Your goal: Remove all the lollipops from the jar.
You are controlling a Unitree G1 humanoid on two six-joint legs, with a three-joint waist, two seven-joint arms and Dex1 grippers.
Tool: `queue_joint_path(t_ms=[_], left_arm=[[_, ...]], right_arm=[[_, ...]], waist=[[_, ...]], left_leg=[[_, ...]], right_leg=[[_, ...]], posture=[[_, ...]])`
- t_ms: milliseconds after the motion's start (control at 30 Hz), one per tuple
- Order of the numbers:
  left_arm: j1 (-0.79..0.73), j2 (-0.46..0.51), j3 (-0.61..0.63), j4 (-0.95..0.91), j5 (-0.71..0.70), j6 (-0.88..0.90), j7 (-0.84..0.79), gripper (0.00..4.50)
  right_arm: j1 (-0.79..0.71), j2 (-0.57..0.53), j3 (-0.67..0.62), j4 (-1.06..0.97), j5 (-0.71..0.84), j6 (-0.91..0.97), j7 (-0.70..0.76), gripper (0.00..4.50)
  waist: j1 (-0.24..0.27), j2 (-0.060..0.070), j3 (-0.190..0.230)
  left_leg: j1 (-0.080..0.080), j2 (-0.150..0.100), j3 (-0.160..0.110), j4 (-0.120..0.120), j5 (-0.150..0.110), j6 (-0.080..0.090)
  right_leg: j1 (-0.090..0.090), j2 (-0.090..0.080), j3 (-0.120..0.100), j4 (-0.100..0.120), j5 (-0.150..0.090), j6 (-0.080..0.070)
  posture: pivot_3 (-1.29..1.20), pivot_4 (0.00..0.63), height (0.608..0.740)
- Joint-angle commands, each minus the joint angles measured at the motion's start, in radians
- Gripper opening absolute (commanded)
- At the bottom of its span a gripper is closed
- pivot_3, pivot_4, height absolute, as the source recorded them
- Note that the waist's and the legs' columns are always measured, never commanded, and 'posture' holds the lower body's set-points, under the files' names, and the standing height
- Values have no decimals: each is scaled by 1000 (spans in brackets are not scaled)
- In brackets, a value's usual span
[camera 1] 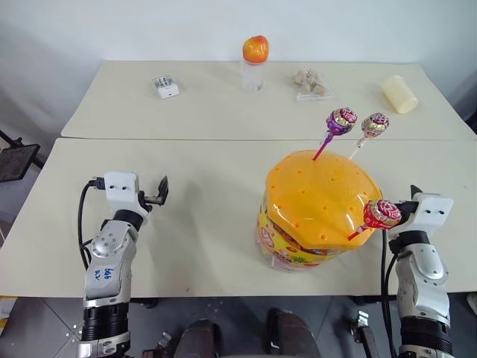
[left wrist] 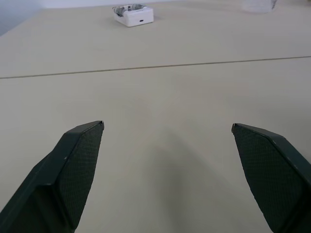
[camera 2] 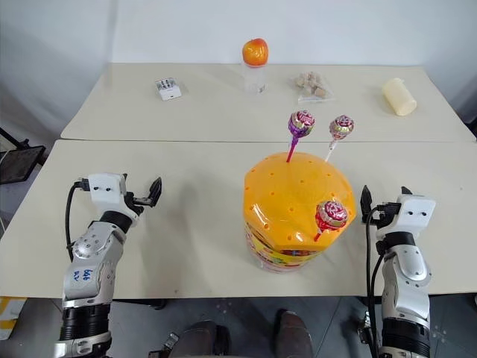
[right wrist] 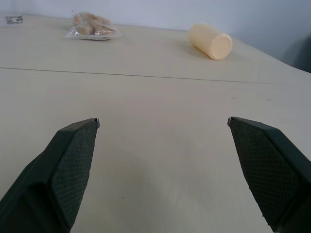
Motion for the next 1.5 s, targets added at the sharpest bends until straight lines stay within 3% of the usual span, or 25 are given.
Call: queue_joint_path(t_ms=[33,133,300,467,633,767,867,1100,1267,1500], left_arm=[[20,-9,17,-66,-63,-51,-51,4500],[10,47,42,-84,-189,-59,-218,4500],[-113,203,84,-35,-395,9,-474,4500],[-278,405,61,43,-661,296,-810,4500],[-346,502,15,82,-725,397,-984,4500],[-357,524,7,66,-770,441,-1075,4500],[-339,470,29,45,-759,354,-1092,4500],[-325,452,18,26,-784,386,-1095,4500],[-444,376,-31,48,-766,386,-1028,4500],[-694,302,-227,209,-683,437,-1121,4500]], right_arm=[[8,-15,-5,-47,31,-53,51,4452],[64,-37,-35,-148,153,-67,189,4452],[239,-181,-178,-363,340,64,311,4452],[417,-234,-453,-535,670,58,543,4452],[577,-237,-593,-668,886,162,594,4452],[716,-240,-655,-745,1014,254,687,4452],[771,-249,-644,-789,1062,305,752,4452],[692,-257,-560,-791,983,309,755,4452],[660,-275,-568,-826,1002,333,739,4452],[608,-264,-555,-984,1114,324,558,4452]], waist=[[-1,0,0],[2,0,0],[17,1,1],[26,1,1],[22,1,1],[24,1,1],[25,1,1],[25,0,0],[40,-1,0],[46,-1,0]], left_leg=[[0,0,0,0,0,0],[0,0,0,0,0,0],[-1,0,-2,0,0,0],[0,0,-2,1,0,0],[1,0,-1,-1,-1,0],[1,0,0,0,-1,0],[1,0,0,0,-1,0],[1,0,-2,0,-1,0],[-1,-1,-2,2,-1,0],[0,-1,0,2,-1,0]], right_leg=[[0,0,0,0,0,0],[0,0,0,0,0,0],[1,0,-2,-2,0,0],[2,1,-2,-3,0,0],[3,2,-1,-4,0,0],[3,2,1,-4,0,0],[3,3,1,-5,0,-1],[2,3,4,-5,0,-1],[3,3,5,-5,0,-1],[3,4,5,-4,0,0]], posture=[[0,150,740],[0,150,740],[0,150,740],[0,150,740],[0,150,740],[0,150,740],[0,150,740],[0,150,740],[0,150,740],[0,150,740]])
